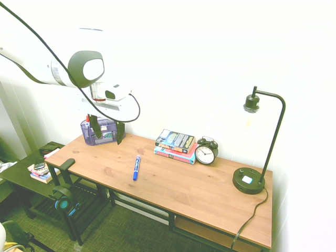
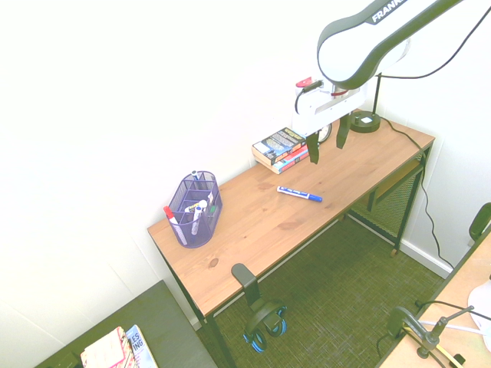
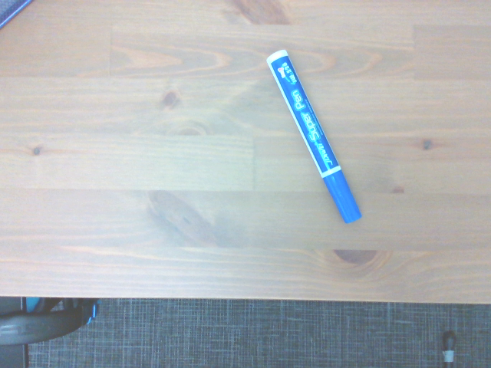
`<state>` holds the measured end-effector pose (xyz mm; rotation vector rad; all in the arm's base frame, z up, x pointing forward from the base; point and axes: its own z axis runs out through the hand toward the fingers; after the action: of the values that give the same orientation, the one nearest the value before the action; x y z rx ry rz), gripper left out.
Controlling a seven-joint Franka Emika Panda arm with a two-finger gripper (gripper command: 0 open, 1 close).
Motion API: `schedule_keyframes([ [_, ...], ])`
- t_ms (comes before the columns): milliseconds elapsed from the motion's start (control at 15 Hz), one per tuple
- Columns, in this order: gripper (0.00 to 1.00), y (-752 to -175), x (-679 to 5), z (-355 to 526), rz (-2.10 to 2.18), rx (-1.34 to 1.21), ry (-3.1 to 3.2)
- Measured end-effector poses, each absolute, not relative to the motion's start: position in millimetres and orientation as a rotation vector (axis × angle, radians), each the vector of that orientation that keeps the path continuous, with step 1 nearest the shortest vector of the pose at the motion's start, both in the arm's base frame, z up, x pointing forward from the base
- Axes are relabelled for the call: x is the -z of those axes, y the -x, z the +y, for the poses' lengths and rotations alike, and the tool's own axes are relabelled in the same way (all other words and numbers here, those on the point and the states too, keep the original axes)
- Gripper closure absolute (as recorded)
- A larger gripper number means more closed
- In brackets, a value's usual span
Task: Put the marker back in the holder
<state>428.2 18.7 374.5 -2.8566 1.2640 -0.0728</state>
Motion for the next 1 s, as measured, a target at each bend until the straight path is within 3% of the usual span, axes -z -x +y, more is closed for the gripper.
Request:
schedule_keyframes([
  [1000,0.0,-452.3,-270.5,-26.8,0.794,-0.038,2.909],
])
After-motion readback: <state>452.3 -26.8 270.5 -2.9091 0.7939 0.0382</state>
